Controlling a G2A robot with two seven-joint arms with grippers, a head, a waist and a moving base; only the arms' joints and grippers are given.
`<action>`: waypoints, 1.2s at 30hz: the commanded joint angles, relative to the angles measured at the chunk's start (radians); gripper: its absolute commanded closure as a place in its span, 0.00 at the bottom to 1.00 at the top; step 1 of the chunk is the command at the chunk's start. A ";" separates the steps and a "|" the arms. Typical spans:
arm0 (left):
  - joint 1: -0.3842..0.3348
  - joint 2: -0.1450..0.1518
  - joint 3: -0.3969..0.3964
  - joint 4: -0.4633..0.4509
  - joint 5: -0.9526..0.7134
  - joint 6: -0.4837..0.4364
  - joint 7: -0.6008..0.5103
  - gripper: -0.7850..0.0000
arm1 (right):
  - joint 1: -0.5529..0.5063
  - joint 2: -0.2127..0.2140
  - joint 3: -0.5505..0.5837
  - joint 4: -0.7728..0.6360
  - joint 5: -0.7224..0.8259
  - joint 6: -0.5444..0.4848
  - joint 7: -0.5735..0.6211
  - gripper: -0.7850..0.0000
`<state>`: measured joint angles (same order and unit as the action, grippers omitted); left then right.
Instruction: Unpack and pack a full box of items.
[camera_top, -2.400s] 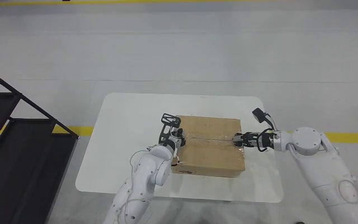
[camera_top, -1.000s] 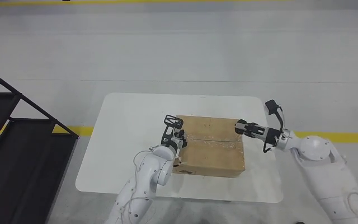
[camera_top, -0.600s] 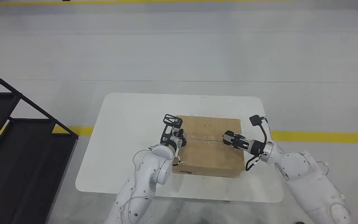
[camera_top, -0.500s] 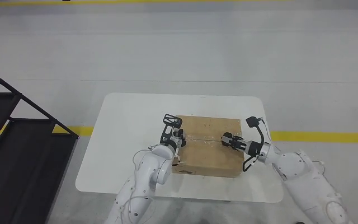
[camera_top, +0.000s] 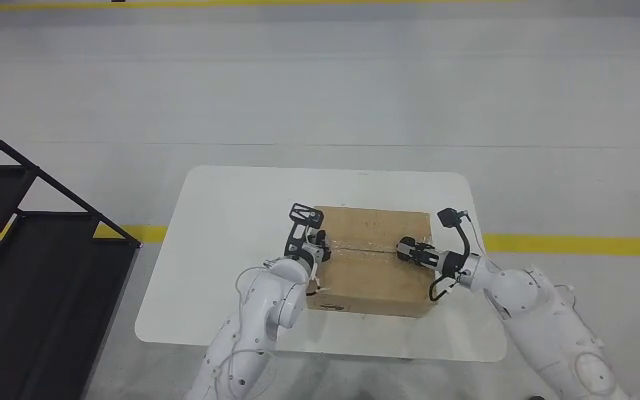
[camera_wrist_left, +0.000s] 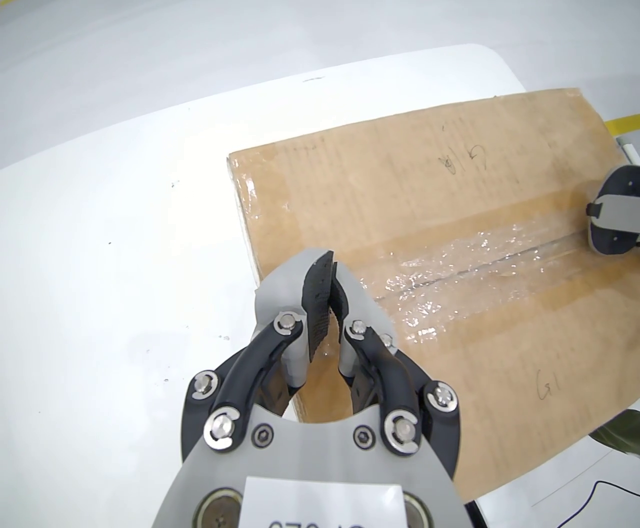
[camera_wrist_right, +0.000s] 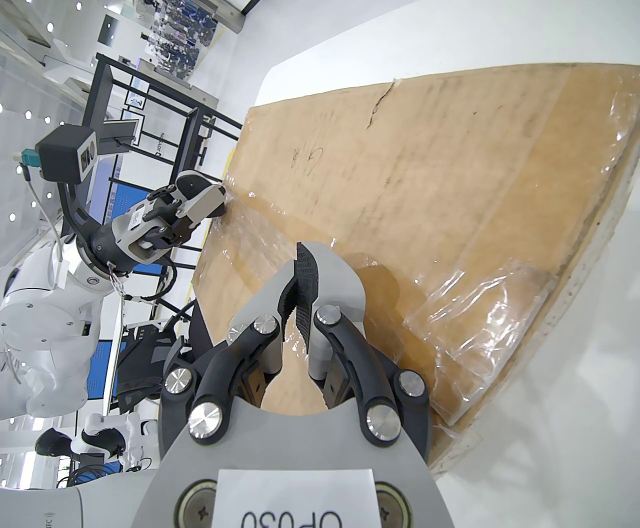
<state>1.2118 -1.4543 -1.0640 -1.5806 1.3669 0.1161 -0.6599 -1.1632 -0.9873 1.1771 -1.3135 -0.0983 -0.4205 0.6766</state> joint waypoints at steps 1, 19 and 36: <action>0.001 0.000 -0.001 -0.001 0.000 -0.001 0.001 1.00 | 0.003 -0.001 0.000 0.004 0.000 0.003 0.003 1.00; 0.012 0.000 -0.013 -0.047 -0.008 -0.007 0.000 1.00 | -0.017 0.005 0.052 -0.037 0.054 -0.011 0.038 1.00; -0.007 -0.005 -0.007 -0.004 0.001 0.003 -0.001 1.00 | 0.010 -0.007 0.029 0.005 0.061 0.010 0.049 1.00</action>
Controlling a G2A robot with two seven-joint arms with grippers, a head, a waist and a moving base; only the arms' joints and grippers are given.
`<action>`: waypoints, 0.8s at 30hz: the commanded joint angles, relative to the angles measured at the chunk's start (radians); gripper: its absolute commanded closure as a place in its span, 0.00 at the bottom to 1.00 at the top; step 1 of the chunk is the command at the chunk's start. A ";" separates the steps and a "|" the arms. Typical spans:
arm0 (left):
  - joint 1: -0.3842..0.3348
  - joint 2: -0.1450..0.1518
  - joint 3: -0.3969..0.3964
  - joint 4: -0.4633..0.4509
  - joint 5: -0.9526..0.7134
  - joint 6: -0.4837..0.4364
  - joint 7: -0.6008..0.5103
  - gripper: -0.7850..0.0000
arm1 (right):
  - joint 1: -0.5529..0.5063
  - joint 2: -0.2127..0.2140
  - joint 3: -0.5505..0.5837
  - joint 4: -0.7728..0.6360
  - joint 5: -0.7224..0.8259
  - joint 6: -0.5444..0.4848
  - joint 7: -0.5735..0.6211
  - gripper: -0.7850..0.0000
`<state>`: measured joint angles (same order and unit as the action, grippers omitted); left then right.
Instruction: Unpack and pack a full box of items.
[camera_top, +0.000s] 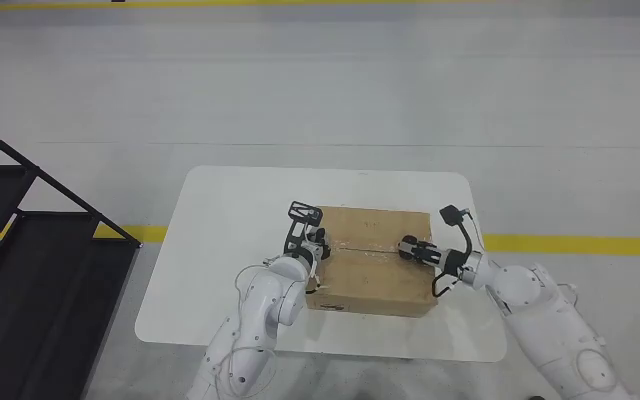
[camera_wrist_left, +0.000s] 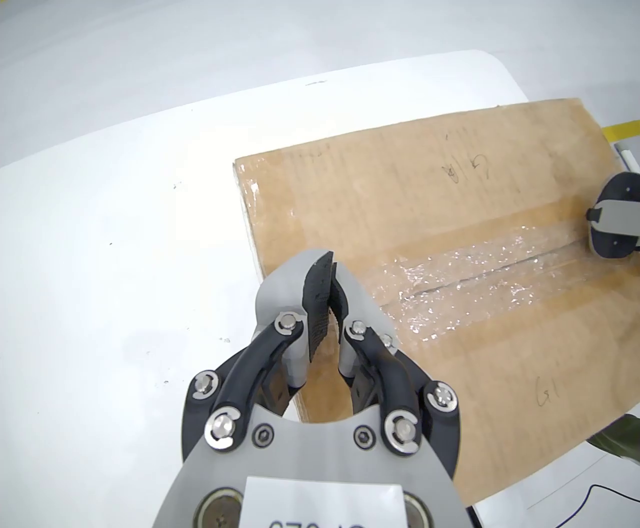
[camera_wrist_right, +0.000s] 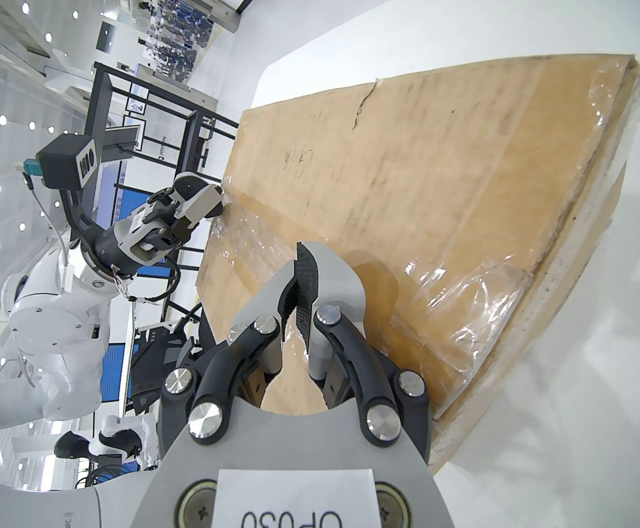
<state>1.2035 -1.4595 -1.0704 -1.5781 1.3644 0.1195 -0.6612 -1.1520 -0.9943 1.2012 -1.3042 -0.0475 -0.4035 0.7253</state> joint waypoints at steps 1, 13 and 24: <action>0.004 0.001 -0.002 -0.016 0.006 0.001 0.000 0.91 | -0.003 0.002 0.014 -0.012 0.017 -0.015 -0.002 1.00; 0.087 0.013 -0.046 -0.186 0.134 0.078 0.073 0.00 | -0.191 0.037 0.292 -0.129 -0.065 -0.014 -0.324 1.00; 0.164 0.022 -0.114 -0.213 0.287 0.188 0.202 0.00 | -0.232 0.013 0.211 -0.032 -0.308 0.099 -0.528 1.00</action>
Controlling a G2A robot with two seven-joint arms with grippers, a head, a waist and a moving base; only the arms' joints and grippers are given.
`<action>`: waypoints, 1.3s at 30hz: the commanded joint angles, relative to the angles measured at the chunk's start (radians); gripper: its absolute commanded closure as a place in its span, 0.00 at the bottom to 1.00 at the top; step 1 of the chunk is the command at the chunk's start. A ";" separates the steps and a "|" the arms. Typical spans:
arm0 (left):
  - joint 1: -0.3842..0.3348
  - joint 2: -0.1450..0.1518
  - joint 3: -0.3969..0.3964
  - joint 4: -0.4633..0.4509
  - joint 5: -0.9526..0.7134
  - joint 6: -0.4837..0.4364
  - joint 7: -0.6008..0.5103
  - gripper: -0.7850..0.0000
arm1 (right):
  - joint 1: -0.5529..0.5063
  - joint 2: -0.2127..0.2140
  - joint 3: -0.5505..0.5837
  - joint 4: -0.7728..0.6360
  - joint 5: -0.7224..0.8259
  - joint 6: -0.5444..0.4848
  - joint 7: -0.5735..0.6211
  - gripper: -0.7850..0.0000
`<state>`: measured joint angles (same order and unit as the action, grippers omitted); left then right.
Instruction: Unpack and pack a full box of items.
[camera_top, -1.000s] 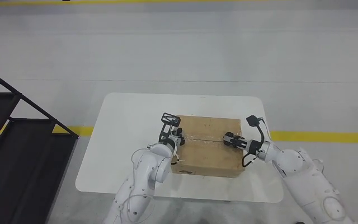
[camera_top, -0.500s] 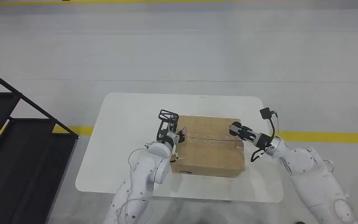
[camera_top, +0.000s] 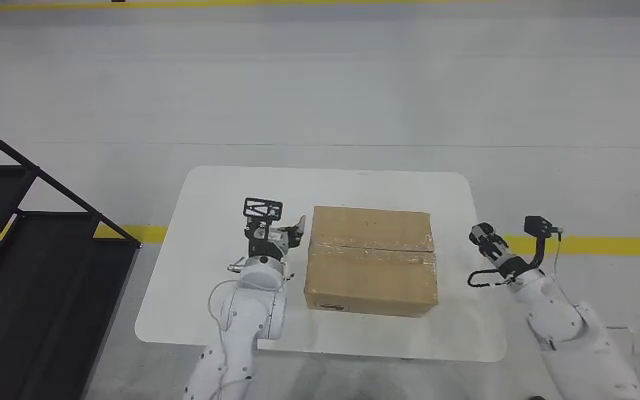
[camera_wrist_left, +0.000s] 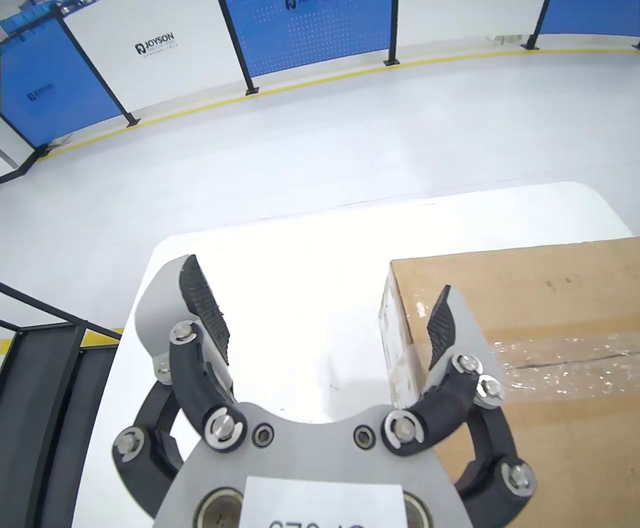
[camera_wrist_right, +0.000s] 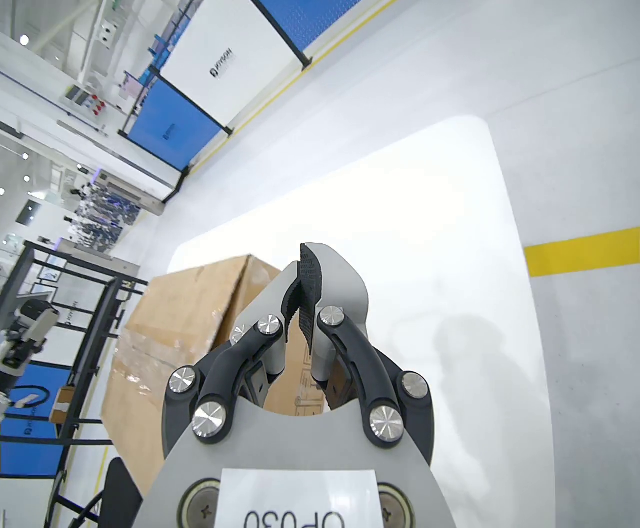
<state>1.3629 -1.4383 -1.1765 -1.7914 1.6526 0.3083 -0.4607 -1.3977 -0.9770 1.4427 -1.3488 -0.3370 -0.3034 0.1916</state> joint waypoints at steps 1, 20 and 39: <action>0.008 0.001 -0.014 -0.002 -0.003 -0.001 0.003 0.00 | 0.028 -0.010 -0.060 0.025 -0.037 -0.002 0.007 1.00; 0.041 0.004 -0.073 -0.045 0.032 -0.025 -0.019 0.00 | 0.173 -0.082 -0.338 0.069 -0.167 -0.085 0.057 1.00; 0.073 0.006 -0.155 -0.141 0.011 -0.056 -0.117 0.00 | -0.113 -0.036 -0.064 -0.268 -0.389 0.096 -0.155 1.00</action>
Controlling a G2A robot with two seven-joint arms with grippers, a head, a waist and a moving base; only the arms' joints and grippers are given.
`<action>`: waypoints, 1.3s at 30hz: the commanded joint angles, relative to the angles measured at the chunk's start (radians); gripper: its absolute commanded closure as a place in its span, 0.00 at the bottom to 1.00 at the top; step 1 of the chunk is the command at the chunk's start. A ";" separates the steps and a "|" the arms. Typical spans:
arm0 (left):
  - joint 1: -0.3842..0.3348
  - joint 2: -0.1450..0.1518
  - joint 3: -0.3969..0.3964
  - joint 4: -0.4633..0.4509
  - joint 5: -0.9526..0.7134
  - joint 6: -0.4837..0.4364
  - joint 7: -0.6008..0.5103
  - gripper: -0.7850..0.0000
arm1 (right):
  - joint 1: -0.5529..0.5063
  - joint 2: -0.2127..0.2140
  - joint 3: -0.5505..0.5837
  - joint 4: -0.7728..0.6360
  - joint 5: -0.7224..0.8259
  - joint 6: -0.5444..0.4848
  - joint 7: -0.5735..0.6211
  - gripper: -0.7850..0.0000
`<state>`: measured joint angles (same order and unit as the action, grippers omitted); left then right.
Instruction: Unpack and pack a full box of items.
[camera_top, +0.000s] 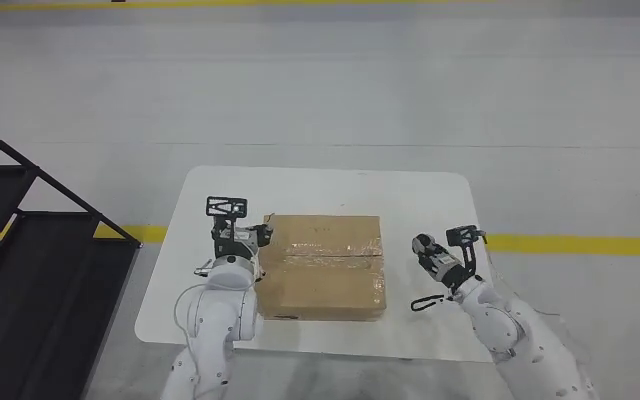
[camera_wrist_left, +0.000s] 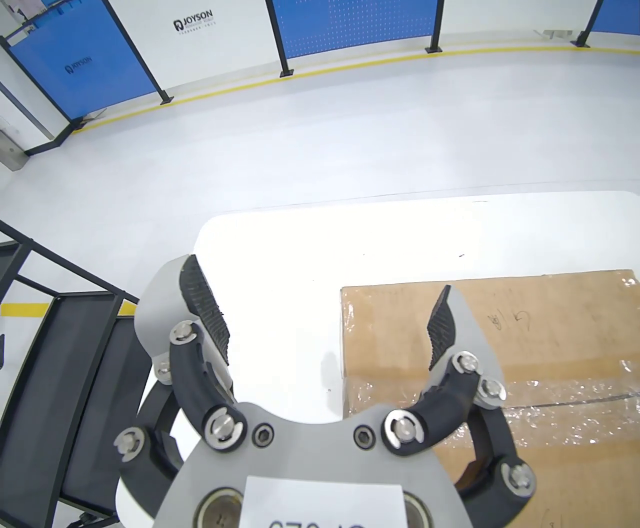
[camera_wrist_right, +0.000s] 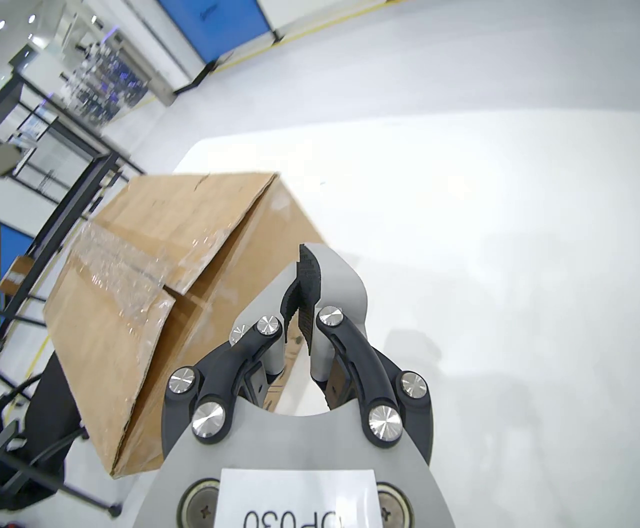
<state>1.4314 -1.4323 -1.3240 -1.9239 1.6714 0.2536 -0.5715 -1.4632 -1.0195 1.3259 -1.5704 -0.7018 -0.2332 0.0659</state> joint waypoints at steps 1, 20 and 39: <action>0.009 0.001 -0.015 -0.018 -0.017 -0.007 -0.013 0.00 | -0.089 0.011 0.094 -0.085 -0.039 0.048 -0.056 1.00; 0.118 0.013 -0.071 -0.128 -0.127 -0.157 0.078 0.00 | -0.341 0.004 0.258 -0.323 -0.135 0.274 -0.222 1.00; 0.193 0.018 -0.046 -0.088 0.119 -0.047 0.360 0.00 | -0.452 -0.031 0.170 -0.375 -0.389 0.490 -0.360 1.00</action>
<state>1.6236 -1.4148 -1.3741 -2.0211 1.7460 0.2054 -0.2259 -1.9146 -1.0500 1.4896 -1.9442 -1.0912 0.2574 -0.2973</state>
